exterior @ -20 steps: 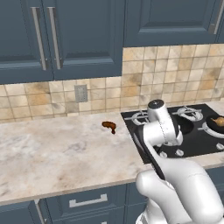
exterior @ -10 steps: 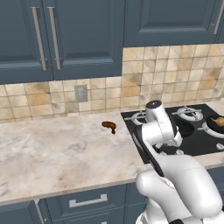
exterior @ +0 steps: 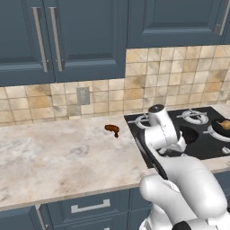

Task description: Place both pans onto different burners. Then place the onion and the chicken drumstick on different pans.

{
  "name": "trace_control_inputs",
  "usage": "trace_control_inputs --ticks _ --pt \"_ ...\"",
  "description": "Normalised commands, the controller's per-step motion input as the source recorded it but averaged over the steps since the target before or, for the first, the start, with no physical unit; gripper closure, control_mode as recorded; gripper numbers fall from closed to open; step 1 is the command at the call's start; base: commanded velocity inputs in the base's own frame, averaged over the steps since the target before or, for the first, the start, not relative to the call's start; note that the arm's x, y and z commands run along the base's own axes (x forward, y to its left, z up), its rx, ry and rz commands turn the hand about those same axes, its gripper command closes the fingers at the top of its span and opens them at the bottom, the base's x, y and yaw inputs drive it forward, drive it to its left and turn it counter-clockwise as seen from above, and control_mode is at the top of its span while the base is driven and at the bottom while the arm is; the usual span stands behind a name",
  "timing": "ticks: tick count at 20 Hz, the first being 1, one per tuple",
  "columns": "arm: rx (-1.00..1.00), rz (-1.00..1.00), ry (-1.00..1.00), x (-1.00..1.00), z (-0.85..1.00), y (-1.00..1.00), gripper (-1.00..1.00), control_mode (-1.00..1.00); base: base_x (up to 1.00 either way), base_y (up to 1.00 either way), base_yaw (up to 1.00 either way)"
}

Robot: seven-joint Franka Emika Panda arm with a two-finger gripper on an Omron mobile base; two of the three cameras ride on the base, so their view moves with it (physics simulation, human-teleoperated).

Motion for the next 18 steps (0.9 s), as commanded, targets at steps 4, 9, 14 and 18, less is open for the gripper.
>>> trace_control_inputs --ticks 4,9,14,18 --pt "0.00 0.00 0.00 0.00 -0.19 0.03 1.00 -1.00 0.00 0.00 0.00" --pt "0.00 0.00 0.01 0.03 -0.15 0.12 1.00 -1.00 0.00 0.00 0.00" --pt "0.00 0.00 0.03 0.09 -0.03 0.03 1.00 -1.00 0.00 0.00 0.00" --pt "0.00 0.00 0.03 0.22 0.00 0.00 1.00 -1.00 0.00 0.00 0.00"
